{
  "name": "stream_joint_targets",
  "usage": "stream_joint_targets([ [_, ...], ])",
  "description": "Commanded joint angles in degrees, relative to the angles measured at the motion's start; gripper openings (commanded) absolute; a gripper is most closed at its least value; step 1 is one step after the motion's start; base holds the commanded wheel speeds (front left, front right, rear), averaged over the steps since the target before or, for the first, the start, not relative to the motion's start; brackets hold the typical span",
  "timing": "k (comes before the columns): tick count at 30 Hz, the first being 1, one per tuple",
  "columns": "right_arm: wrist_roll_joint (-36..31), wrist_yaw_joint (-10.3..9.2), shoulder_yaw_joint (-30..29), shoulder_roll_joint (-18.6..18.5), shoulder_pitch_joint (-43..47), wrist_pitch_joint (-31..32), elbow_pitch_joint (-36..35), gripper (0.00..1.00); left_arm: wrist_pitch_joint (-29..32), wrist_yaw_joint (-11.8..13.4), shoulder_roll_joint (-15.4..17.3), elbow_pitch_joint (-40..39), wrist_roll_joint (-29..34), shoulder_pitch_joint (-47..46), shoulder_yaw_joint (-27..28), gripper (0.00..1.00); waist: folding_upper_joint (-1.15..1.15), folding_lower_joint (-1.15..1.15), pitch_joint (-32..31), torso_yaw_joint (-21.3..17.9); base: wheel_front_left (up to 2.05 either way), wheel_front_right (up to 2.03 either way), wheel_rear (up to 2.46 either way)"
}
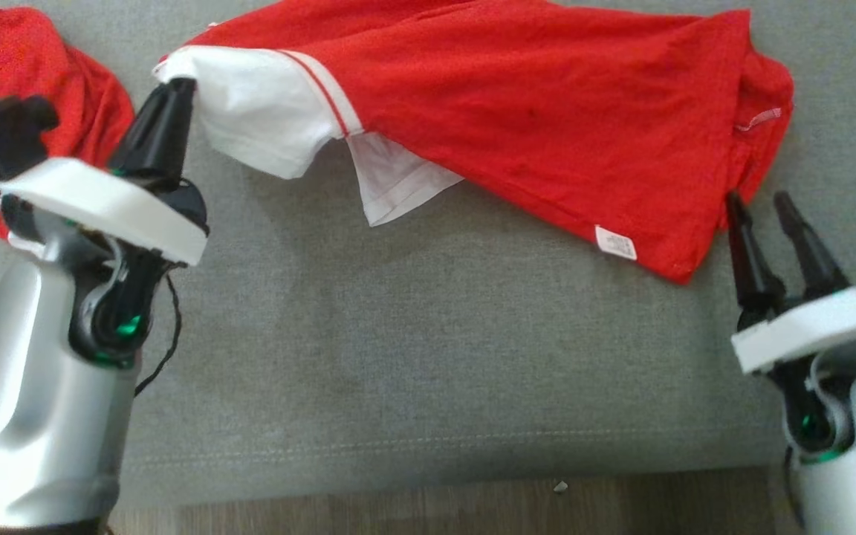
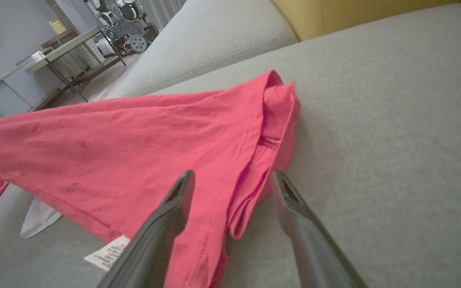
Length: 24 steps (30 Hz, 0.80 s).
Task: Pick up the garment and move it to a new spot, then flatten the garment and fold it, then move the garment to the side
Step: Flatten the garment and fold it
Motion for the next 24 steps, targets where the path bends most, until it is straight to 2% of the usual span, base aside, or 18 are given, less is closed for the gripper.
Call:
stream_joint_targets([
  [1,-0.60,0.37,0.42,0.78,1.52,-0.39,-3.30,1.00,-0.58,0.38,2.44,-2.70,-0.44,-0.43,2.81,0.00,0.00,0.00,0.50,0.16,0.00,0.00,0.00],
  [9,-1.69,0.37,1.01,6.26,7.61,3.24,-9.03,1.00,-1.58,1.22,2.48,-4.46,-0.92,1.35,3.55,0.00,0.00,0.00,2.03,1.39,0.00,0.00,0.00],
  [20,-0.60,0.37,1.34,7.89,7.17,3.80,-4.33,1.00,-2.40,1.17,2.25,-3.03,-0.45,0.62,2.57,0.00,0.00,0.00,1.96,2.01,0.00,0.00,0.00],
  [21,-0.43,0.37,1.65,7.90,7.10,3.61,-4.21,0.94,-2.45,1.14,2.26,-2.93,-0.47,0.55,2.52,0.00,0.00,0.00,1.98,2.08,0.00,0.00,0.00],
  [22,-0.27,0.37,1.94,7.89,7.05,3.33,-4.20,0.82,-2.51,1.11,2.28,-2.82,-0.50,0.48,2.48,0.00,0.00,0.00,1.99,2.12,0.00,0.00,0.00],
  [23,-0.08,0.37,2.17,7.86,7.03,3.00,-4.24,0.59,-2.61,1.08,2.29,-2.70,-0.49,0.42,2.44,0.00,0.00,0.00,1.96,2.15,0.00,0.00,0.00],
  [24,-0.06,0.37,2.20,7.79,7.03,2.55,-4.29,0.46,-2.70,1.06,2.29,-2.57,-0.48,0.39,2.38,0.00,0.00,0.00,1.89,2.17,0.00,0.00,0.00],
])
